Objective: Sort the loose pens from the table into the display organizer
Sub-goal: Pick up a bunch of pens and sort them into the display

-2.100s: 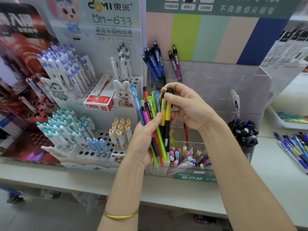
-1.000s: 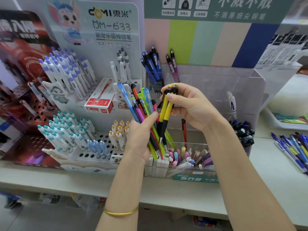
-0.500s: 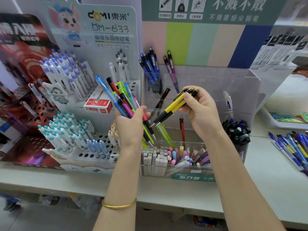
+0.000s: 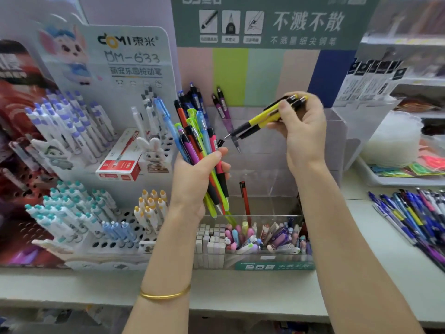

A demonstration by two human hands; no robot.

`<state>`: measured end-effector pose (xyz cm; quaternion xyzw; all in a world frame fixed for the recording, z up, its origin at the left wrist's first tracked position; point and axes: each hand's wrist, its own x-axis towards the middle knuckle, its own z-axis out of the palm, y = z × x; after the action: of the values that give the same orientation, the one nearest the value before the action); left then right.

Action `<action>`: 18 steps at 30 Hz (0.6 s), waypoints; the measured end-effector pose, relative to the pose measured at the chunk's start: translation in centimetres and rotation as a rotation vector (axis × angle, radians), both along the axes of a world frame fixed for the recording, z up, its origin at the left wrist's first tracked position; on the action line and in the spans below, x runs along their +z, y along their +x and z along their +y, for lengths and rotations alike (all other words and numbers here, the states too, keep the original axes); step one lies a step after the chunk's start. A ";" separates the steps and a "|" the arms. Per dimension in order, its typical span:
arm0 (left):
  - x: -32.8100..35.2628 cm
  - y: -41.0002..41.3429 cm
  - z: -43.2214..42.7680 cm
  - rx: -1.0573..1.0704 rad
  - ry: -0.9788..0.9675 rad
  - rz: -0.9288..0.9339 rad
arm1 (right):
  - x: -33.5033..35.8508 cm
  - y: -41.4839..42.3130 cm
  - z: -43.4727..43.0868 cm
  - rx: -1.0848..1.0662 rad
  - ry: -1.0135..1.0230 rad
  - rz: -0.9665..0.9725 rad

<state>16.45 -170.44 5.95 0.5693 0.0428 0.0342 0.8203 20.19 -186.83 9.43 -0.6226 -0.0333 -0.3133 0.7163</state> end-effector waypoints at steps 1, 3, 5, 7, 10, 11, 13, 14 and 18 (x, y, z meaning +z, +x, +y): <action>0.4 0.3 -0.5 -0.030 -0.007 -0.013 | 0.9 0.6 -0.4 -0.078 -0.003 -0.045; 1.1 0.9 -1.6 -0.094 -0.045 -0.026 | 2.3 2.2 -1.2 -0.227 -0.057 -0.121; 1.4 1.5 -2.6 -0.150 -0.076 -0.026 | 3.2 3.6 -1.6 -0.319 -0.212 -0.150; 1.3 1.9 -3.5 -0.187 -0.089 -0.018 | 3.4 4.8 -1.8 -0.356 -0.464 -0.116; 0.8 2.3 -4.1 -0.235 -0.104 -0.021 | 3.3 6.6 -1.9 -0.307 -0.742 0.028; 0.6 2.4 -4.2 -0.253 -0.105 -0.024 | 3.2 7.1 -1.8 -0.280 -0.803 0.091; 0.3 2.5 -4.3 -0.282 -0.108 -0.026 | 3.1 8.1 -1.6 -0.221 -0.915 0.214; 0.2 2.5 -4.3 -0.297 -0.116 -0.026 | 3.0 8.4 -1.4 -0.190 -0.962 0.267; -0.3 2.3 -4.1 -0.349 -0.158 -0.017 | 3.0 8.8 -0.8 -0.113 -1.015 0.367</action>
<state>18.80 -174.54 5.62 0.5014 -0.0608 -0.1074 0.8563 29.03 -187.66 12.44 -0.9357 -0.0212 -0.1821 0.3015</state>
